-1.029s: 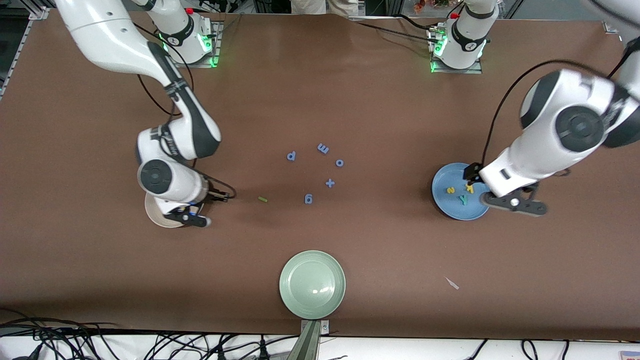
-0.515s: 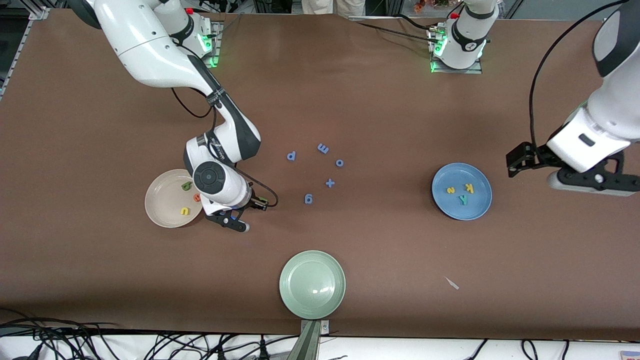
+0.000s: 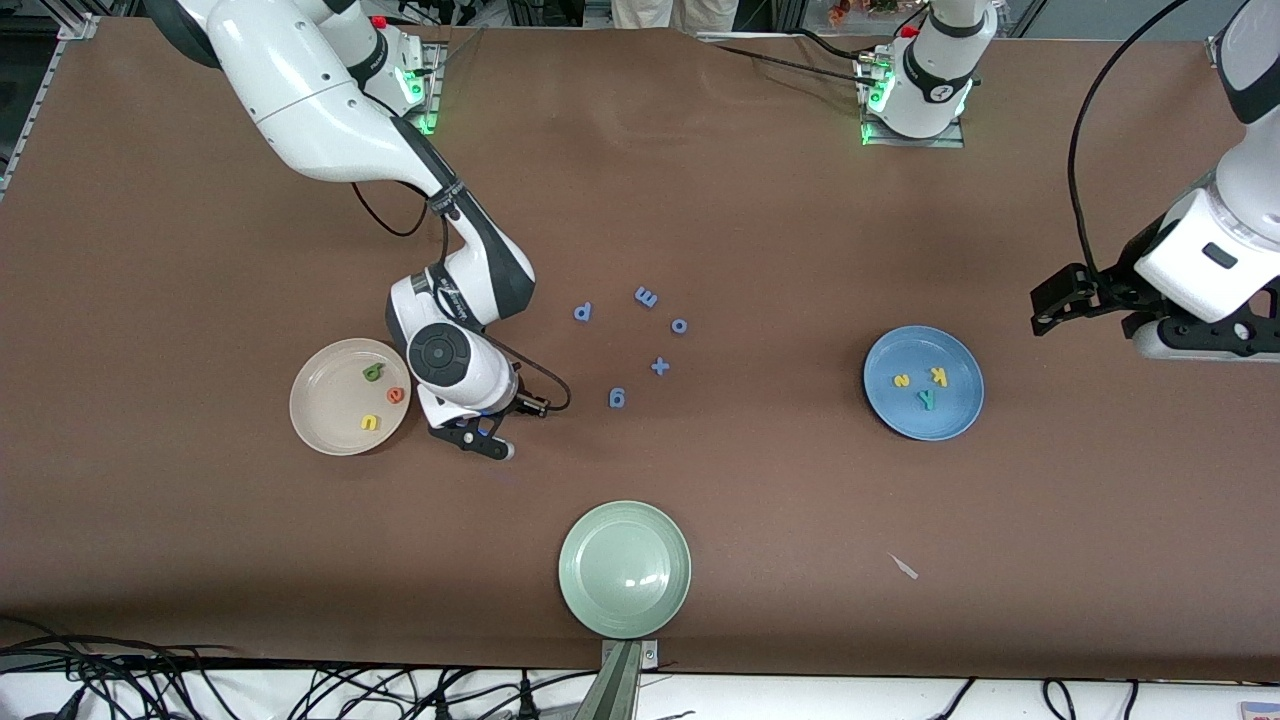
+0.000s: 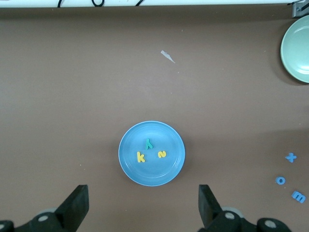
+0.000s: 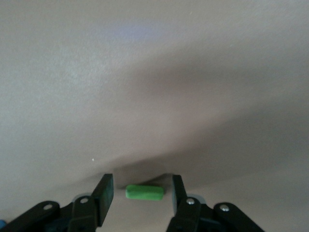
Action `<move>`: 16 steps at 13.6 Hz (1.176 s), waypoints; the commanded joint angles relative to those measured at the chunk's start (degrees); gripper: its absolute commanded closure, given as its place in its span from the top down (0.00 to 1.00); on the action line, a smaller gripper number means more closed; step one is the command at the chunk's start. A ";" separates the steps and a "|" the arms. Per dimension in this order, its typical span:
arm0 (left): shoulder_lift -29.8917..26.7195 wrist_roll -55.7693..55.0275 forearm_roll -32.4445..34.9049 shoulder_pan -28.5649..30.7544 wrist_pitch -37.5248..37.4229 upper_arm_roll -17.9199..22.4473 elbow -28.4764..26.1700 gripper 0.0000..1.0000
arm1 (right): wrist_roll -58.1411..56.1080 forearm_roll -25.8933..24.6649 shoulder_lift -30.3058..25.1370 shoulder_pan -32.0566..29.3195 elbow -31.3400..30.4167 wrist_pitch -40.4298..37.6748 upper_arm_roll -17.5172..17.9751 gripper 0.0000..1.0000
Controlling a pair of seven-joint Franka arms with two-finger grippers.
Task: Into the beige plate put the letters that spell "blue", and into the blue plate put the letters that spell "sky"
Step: 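Carry the green bar onto the white plate and open the right gripper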
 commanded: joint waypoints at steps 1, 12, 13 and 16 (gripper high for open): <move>-4.30 0.59 -2.34 -6.01 0.28 7.48 -4.82 1.00 | 0.98 -0.03 0.17 0.09 -0.13 0.52 0.43 0.57; -16.19 2.08 -6.56 -14.48 7.49 17.97 -22.34 1.00 | -1.91 -0.38 -1.67 -0.43 -1.72 0.52 0.43 0.17; -16.19 1.91 -6.56 -14.74 7.49 18.41 -22.16 1.00 | -4.01 -0.30 -2.98 -1.39 -1.72 -1.31 0.43 0.17; -16.10 2.35 -6.56 -17.03 6.88 21.31 -22.16 1.00 | -14.54 -0.38 -7.90 -5.87 -2.68 -9.56 0.26 0.17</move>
